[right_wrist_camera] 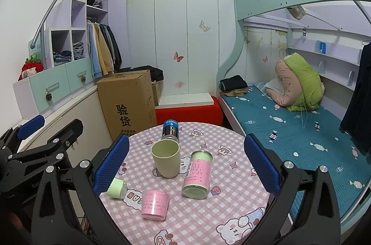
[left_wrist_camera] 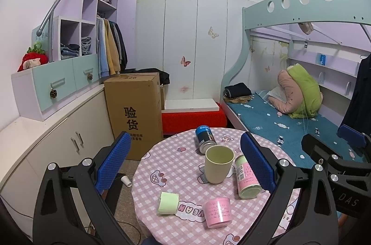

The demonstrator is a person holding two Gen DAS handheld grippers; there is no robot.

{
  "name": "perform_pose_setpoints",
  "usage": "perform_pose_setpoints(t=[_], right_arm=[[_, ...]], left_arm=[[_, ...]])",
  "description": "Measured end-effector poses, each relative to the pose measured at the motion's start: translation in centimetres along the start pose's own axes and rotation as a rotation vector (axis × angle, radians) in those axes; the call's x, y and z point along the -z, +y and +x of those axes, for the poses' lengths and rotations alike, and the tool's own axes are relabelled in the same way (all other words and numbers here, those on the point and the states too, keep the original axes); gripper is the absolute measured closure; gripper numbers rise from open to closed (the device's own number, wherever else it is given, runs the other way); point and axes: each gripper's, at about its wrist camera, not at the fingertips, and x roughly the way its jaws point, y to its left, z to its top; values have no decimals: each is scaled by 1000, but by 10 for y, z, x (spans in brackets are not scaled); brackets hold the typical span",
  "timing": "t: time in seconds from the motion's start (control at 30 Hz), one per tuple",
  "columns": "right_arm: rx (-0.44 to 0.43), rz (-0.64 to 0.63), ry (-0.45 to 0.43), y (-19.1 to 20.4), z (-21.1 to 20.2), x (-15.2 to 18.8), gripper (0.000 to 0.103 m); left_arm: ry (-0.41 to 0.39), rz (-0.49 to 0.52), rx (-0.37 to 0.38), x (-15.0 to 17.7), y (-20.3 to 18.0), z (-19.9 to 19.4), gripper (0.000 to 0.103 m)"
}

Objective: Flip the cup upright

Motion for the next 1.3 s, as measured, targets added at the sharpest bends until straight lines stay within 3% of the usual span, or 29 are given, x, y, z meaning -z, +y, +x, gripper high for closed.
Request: perform_pose_setpoints(t=[1.3], right_arm=[[-3,-2,12,3,8,0,7]], left_arm=[[-2,1,-3,1,0,2,7]])
